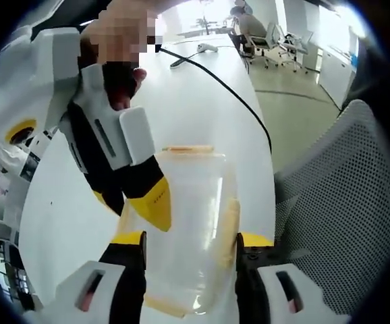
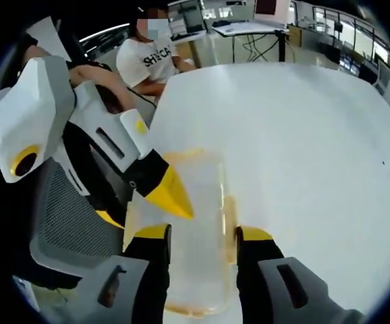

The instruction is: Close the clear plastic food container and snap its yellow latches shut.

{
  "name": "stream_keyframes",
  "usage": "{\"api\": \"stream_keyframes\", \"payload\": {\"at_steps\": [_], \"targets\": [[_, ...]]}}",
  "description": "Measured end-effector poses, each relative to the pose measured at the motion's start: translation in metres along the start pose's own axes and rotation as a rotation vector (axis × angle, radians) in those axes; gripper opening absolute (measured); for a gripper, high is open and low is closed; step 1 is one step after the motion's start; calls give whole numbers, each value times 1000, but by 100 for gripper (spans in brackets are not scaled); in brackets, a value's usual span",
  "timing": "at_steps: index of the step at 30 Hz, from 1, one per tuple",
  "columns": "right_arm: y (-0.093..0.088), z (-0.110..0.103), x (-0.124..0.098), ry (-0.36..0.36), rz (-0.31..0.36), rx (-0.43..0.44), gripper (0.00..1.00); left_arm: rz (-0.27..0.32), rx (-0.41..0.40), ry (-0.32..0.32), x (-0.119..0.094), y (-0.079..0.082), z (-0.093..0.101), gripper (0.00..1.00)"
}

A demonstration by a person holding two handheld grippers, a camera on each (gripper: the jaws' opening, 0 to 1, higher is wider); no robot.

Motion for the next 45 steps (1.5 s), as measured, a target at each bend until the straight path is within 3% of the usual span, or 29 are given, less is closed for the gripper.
{"api": "stream_keyframes", "payload": {"at_steps": [7,13,35,37,41,44,45], "targets": [[0,2,1,26,-10,12,34,-1,-8,12,1,-1,0,47],[4,2,3,32,-57,-3,33,-4,-11,8,1,0,0,47],[3,4,3,38,-63,9,31,-11,-16,13,2,-1,0,45],[4,3,3,35,-68,12,31,3,22,12,2,5,-2,44],[4,3,3,43,-73,12,30,-17,-7,13,2,2,0,44],[8,5,5,54,-112,13,29,-9,-7,12,3,0,-1,44],[-1,3,0,49,-207,45,28,-9,-7,10,3,0,-1,44]]}}
Point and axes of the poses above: the point that each gripper's makers call its tool centre point, and the gripper's own axes: x roughly forward along the fingers, z roughly to its right, y roughly out of its top, the point moved 8 cm from there along -x, roughly backward along the fingers, and after that the axes turned 5 degrees about -x, right-handed, at the moved point
